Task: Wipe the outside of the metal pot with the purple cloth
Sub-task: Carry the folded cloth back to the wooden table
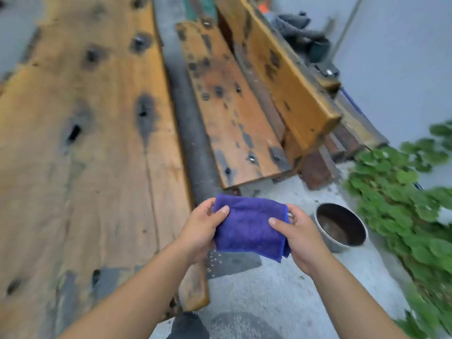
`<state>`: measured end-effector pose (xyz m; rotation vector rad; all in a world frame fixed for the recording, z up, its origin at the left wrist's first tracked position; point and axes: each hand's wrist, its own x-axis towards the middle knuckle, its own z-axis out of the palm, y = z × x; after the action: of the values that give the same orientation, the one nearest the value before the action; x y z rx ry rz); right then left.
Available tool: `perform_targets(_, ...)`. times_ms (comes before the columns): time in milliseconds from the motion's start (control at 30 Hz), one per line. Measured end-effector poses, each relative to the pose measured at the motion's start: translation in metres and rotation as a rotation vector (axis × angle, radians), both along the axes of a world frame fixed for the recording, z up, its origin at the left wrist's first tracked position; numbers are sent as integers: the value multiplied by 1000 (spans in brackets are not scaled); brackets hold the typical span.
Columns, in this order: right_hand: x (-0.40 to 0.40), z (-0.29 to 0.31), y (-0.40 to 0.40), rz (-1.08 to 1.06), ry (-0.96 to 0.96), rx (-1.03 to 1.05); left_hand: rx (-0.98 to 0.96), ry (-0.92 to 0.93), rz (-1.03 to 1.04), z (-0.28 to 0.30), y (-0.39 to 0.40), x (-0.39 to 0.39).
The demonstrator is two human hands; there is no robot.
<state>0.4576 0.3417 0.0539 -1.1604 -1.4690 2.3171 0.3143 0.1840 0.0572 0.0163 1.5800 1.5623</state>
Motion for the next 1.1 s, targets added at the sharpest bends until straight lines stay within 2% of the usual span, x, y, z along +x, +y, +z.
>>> perform_targets(167, -107, 24, -57, 146, 23, 20, -22, 0, 214, 21, -79, -76)
perform_targets(267, -162, 20, -93, 195, 2, 56, -42, 1, 274, 17, -122, -120)
perform_targets(467, -252, -19, -157, 203, -144, 342, -47, -77, 256, -16, -186, -202)
perform_targets(667, -317, -57, -176, 197, -232, 524, -91, -61, 249, -56, -199, -266)
perform_targets(933, -376, -106, -166, 230, -283, 532, -178, -7, 323, -99, -184, -314)
perform_targets(1033, -384, -122, -161, 294, -329, 679, -256, 14, 331, -112, -178, -324)
perform_targets(1100, -386, -126, -159, 395, -373, 858, -373, 116, 253, -117, -176, -328)
